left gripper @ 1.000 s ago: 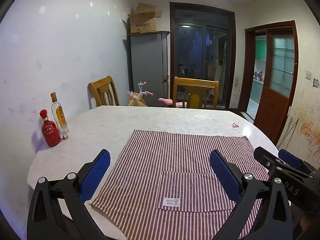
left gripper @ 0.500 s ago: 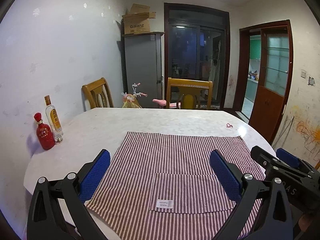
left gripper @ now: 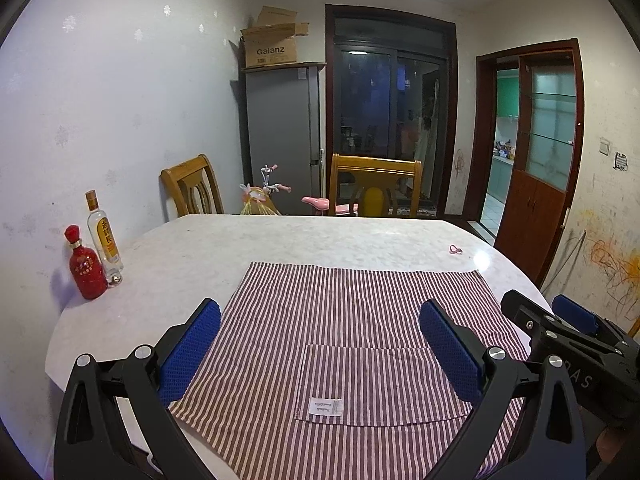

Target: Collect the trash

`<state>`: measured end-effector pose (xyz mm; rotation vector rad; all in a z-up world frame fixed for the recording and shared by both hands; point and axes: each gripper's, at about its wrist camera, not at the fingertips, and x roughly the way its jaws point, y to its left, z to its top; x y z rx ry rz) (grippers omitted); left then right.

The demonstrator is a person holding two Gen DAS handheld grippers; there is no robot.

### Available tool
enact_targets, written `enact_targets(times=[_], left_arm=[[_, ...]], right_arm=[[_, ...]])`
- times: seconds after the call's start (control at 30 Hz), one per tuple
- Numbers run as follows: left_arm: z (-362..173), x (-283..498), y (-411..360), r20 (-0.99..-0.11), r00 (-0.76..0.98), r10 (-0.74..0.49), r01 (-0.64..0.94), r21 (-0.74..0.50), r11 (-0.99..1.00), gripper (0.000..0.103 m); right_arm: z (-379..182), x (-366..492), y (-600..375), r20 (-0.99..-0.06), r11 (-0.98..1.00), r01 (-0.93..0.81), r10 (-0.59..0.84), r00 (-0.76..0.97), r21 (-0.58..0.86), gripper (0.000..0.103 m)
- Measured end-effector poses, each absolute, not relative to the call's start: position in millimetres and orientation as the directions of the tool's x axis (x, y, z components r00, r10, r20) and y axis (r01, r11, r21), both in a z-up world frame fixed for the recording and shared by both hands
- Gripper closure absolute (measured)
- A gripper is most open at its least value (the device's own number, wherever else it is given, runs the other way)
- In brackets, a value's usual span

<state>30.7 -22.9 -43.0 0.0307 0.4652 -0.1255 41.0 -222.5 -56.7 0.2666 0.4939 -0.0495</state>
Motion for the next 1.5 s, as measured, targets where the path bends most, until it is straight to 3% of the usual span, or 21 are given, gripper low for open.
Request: enact_targets(times=[1.5], left_arm=[[-53,42,-29,-0.474,0.863,-0.174,0.174,-0.044,0.984,0.006]], right_arm=[[-62,47,-227,-0.487,0.965,0.123,0.005,0.873,0.231,0.016]])
